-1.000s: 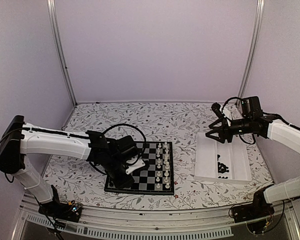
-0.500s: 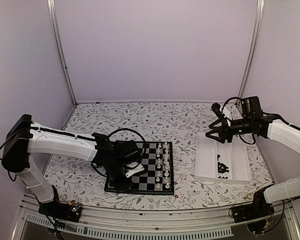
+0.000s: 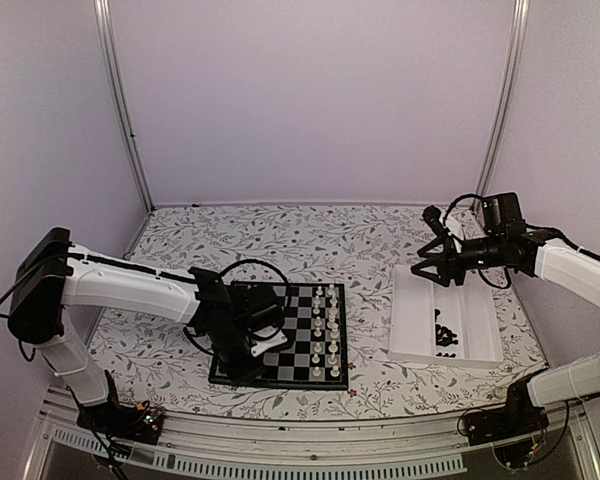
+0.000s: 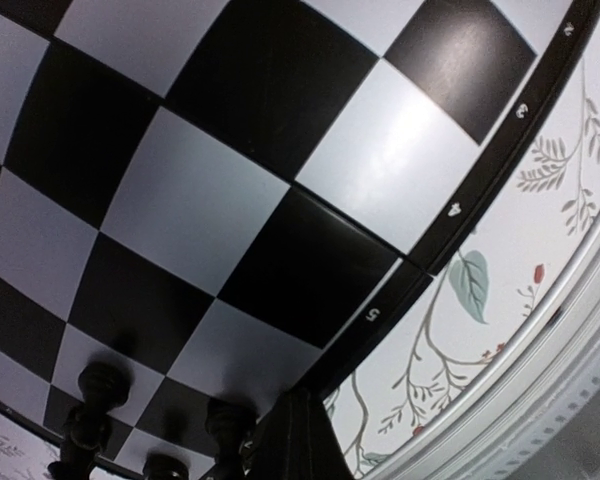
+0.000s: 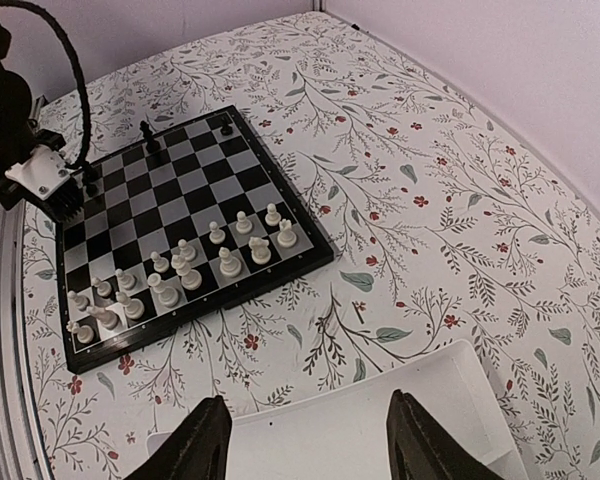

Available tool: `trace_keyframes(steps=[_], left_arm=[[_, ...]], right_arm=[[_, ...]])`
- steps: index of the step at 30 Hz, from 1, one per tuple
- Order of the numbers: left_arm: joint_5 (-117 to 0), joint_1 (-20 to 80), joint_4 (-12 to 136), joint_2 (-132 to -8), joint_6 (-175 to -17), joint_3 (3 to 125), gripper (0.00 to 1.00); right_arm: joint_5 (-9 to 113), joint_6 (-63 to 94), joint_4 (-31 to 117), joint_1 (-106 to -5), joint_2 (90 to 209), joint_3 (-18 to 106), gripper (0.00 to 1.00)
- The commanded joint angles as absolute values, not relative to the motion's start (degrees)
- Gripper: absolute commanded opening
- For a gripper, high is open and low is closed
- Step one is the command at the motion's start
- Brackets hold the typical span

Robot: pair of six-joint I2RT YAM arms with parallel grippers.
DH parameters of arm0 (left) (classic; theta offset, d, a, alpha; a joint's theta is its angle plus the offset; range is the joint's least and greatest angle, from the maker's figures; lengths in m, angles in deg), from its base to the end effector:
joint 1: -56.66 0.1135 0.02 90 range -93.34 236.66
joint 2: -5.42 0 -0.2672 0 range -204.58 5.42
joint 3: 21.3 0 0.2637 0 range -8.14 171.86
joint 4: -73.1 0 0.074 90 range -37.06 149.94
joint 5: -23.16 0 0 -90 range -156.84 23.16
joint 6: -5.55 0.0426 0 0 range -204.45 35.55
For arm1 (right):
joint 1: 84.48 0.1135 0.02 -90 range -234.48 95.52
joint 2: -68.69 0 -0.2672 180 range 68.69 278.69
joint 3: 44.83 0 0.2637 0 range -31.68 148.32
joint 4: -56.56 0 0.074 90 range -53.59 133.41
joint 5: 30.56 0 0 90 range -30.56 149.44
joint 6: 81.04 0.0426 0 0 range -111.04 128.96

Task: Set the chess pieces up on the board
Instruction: Adjust the chess piece on the chessboard.

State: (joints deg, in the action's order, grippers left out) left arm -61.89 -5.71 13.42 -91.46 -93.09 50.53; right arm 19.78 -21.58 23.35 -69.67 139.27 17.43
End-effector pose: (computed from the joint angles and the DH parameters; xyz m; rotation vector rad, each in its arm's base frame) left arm 0.1366 -0.2689 0.1512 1.4113 2.7724 -0.1926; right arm 0.2560 0.0958 0.2565 -1.1484 1.8452 0.6342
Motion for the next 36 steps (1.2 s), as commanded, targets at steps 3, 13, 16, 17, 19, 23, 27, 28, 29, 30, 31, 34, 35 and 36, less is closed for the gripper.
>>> trace_keyframes(steps=[3,13,16,17,19,23,27,28,29,30,31,34,35,36], left_arm=[[-63.46,-4.08,11.67,-91.97,-94.41,51.09,0.00],[-63.11,-3.66,11.69,-91.36,-94.50,51.07,0.00],[-63.31,-3.22,11.78,-90.89,-94.73,51.01,0.00],[-63.05,-3.10,11.85,-90.70,-94.69,51.01,0.00],[-63.13,-2.83,11.52,-90.69,-94.87,50.97,0.00],[-62.84,-2.40,11.19,-90.65,-94.78,51.09,0.00],[-61.76,-2.45,11.32,-90.91,-94.30,51.20,0.00],[-61.89,-2.63,11.31,-90.91,-94.29,51.51,0.00],[-61.85,-2.90,11.27,-90.70,-94.10,52.11,0.00],[-61.70,-3.42,11.25,-90.41,-93.78,53.05,0.00],[-61.47,-3.99,11.14,-89.87,-93.50,54.32,0.02],[-60.97,-5.46,10.62,-88.80,-92.30,60.35,0.11],[-61.51,-5.69,10.33,-88.65,-91.69,62.90,0.14],[-62.38,-5.86,10.08,-88.63,-90.63,65.72,0.18]], right_arm=[[18.74,-21.88,23.36,-69.94,138.94,17.21,0.56],[18.56,-21.89,23.28,-69.89,139.08,17.19,0.56],[18.48,-21.97,23.19,-69.88,138.92,17.07,0.56],[18.48,-21.98,23.17,-69.93,138.91,17.06,0.56],[18.41,-21.92,23.19,-69.95,138.91,17.10,0.56],[18.44,-21.94,23.15,-69.92,139.05,17.10,0.57],[18.44,-22.01,23.19,-69.94,139.04,17.17,0.57],[18.40,-21.98,23.15,-69.91,139.08,17.19,0.57],[18.39,-21.98,23.17,-69.88,139.02,17.24,0.57],[18.42,-21.93,23.15,-69.91,138.92,17.32,0.57],[18.51,-21.89,22.98,-69.91,138.91,17.50,0.57],[21.65,-21.36,22.34,-69.89,138.75,18.95,0.58],[23.47,-21.22,21.94,-69.99,138.65,19.73,0.58],[25.18,-21.19,21.39,-70.17,138.50,20.31,0.59]])
